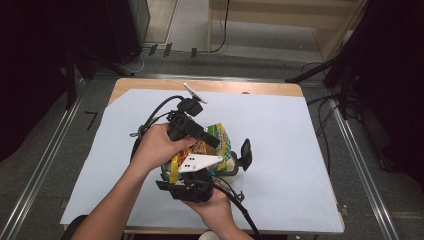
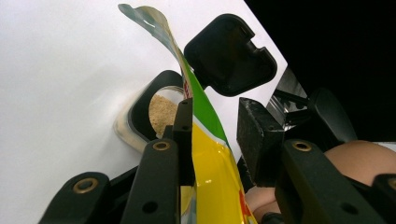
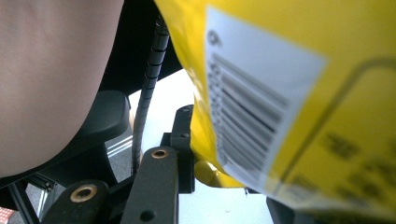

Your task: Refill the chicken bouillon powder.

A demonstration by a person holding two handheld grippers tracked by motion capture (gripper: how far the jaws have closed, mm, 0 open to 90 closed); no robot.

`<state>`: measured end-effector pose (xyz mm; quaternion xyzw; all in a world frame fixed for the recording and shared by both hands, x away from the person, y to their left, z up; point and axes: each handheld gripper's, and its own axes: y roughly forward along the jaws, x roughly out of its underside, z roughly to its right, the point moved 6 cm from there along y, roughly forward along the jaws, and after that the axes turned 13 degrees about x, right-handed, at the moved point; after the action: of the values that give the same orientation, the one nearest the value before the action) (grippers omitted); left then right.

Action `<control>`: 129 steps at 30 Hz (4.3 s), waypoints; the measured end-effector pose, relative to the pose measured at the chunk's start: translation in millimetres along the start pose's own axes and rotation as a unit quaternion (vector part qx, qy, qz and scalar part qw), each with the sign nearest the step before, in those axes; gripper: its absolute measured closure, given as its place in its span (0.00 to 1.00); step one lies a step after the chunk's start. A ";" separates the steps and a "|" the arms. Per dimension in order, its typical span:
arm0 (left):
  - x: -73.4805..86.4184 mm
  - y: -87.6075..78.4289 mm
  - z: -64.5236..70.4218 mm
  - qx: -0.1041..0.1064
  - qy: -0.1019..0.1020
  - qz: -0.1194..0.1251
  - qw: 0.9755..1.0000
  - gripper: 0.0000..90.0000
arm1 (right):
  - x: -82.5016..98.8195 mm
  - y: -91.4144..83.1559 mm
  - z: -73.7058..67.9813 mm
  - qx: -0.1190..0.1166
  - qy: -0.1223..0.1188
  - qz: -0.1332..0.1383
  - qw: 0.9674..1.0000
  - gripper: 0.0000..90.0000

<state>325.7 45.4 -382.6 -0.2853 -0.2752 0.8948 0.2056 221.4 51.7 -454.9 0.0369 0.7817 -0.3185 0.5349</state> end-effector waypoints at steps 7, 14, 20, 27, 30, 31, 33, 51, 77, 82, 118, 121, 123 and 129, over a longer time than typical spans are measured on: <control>0.2 3.5 -0.9 -0.007 -0.001 -0.004 1.000 0.77 | 1.8 1.5 0.2 -0.007 0.015 -0.004 1.000 0.79; 0.5 6.5 -1.8 -0.010 0.000 -0.008 1.000 0.77 | 5.0 3.0 1.1 -0.003 0.014 -0.002 1.000 0.81; 0.0 6.8 -1.1 -0.009 0.000 -0.007 1.000 0.77 | 4.7 2.4 0.5 -0.004 0.021 -0.002 1.000 0.80; 0.4 6.3 -4.0 -0.006 -0.004 -0.004 1.000 0.77 | 5.6 3.0 1.5 -0.005 0.017 -0.003 1.000 0.80; 0.5 6.7 -3.9 -0.007 -0.001 -0.007 1.000 0.78 | 5.6 3.3 1.4 -0.004 0.018 -0.002 1.000 0.80; 0.5 6.7 -3.9 -0.007 -0.001 -0.007 1.000 0.78 | 5.7 3.3 1.4 -0.004 0.018 -0.003 1.000 0.80; 0.9 6.9 -3.6 -0.008 0.000 -0.008 1.000 0.78 | 5.9 3.6 1.2 -0.004 0.017 -0.003 1.000 0.80; 4.4 7.6 -5.1 -0.001 0.004 -0.020 1.000 0.77 | 12.5 7.3 2.5 0.006 -0.008 0.005 1.000 0.80; 4.4 18.6 -15.7 0.008 0.012 -0.032 0.999 0.80 | 38.9 22.0 2.9 0.013 -0.061 -0.014 0.998 0.76; 4.7 22.2 -19.7 0.010 0.014 -0.035 0.999 0.82 | 43.7 25.9 4.8 0.012 -0.060 -0.016 0.998 0.71; 11.6 -0.5 -34.6 0.063 0.024 -0.027 0.997 1.00 | 64.5 40.5 20.2 0.056 -0.048 -0.056 0.996 0.63; 11.5 -5.4 -32.9 0.072 0.027 -0.019 0.997 1.00 | 64.1 40.0 21.1 0.059 -0.046 -0.056 0.996 0.62; 11.4 -9.9 -32.2 0.071 0.031 -0.014 0.997 1.00 | 63.5 39.7 22.6 0.062 -0.043 -0.054 0.996 0.61; 12.2 -24.2 -26.6 0.070 0.045 0.002 0.997 1.00 | 59.7 36.8 24.2 0.061 -0.035 -0.044 0.997 0.57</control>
<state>338.2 80.2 -391.0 -0.3106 -0.2019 0.8986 0.2349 230.3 51.1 -528.5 0.0237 0.7427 -0.3897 0.5441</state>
